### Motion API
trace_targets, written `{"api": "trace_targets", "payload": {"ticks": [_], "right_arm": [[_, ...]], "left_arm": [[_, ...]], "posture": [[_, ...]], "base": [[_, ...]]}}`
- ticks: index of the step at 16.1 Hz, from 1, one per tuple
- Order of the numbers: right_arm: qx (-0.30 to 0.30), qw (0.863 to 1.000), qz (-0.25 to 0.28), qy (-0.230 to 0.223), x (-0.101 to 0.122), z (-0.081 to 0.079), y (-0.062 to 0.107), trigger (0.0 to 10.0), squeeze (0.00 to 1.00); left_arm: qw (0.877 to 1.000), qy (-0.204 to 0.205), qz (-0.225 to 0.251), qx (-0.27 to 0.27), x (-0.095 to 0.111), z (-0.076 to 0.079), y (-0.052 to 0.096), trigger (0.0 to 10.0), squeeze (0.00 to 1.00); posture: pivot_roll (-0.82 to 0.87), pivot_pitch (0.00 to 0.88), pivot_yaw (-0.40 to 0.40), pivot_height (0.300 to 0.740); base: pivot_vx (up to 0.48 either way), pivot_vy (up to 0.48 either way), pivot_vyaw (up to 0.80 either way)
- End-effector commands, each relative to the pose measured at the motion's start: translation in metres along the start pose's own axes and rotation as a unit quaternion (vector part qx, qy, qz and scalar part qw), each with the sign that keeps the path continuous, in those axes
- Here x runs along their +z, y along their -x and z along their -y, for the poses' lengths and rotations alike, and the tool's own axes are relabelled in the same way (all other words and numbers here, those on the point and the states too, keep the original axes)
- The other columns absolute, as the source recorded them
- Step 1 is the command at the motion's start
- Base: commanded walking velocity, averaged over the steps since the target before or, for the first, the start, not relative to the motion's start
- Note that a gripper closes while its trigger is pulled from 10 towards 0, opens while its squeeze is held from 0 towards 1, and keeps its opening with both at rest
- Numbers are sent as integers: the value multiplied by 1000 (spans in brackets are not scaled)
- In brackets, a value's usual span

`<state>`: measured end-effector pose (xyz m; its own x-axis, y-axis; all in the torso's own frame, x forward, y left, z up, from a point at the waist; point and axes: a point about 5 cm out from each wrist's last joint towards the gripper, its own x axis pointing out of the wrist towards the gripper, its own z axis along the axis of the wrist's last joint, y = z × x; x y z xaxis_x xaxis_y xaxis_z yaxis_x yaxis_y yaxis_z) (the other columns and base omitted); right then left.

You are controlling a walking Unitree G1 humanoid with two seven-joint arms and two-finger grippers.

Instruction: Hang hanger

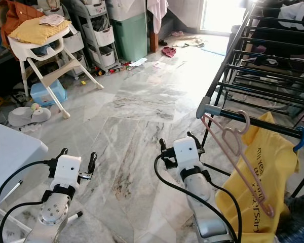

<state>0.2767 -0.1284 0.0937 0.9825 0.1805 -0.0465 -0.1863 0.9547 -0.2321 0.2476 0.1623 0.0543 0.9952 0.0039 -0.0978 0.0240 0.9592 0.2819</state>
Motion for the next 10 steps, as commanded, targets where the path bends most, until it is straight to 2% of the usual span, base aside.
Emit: {"api": "trace_targets", "payload": {"ticks": [1,5,9,10], "right_arm": [[-3,1000,-14,9,-4,-1,-2,10000,0],[11,999,-28,-13,-8,-2,-4,10000,0],[10,1000,-23,-10,-6,-5,-7,10000,0],[7,1000,-20,4,-6,-7,-8,10000,0]], "left_arm": [[1000,-8,-9,3,-3,-2,-1,10000,0],[1000,-6,-12,7,-4,-1,0,10000,0],[1000,-8,-11,10,-3,-4,-1,10000,0],[1000,-9,-9,9,-2,-5,-2,10000,0]], "posture": [[-77,0,53,740],[-72,0,48,740],[-67,0,54,740],[-69,0,59,740]], "base": [[-255,0,0],[-276,0,0],[-327,0,0],[-330,0,0]]}}
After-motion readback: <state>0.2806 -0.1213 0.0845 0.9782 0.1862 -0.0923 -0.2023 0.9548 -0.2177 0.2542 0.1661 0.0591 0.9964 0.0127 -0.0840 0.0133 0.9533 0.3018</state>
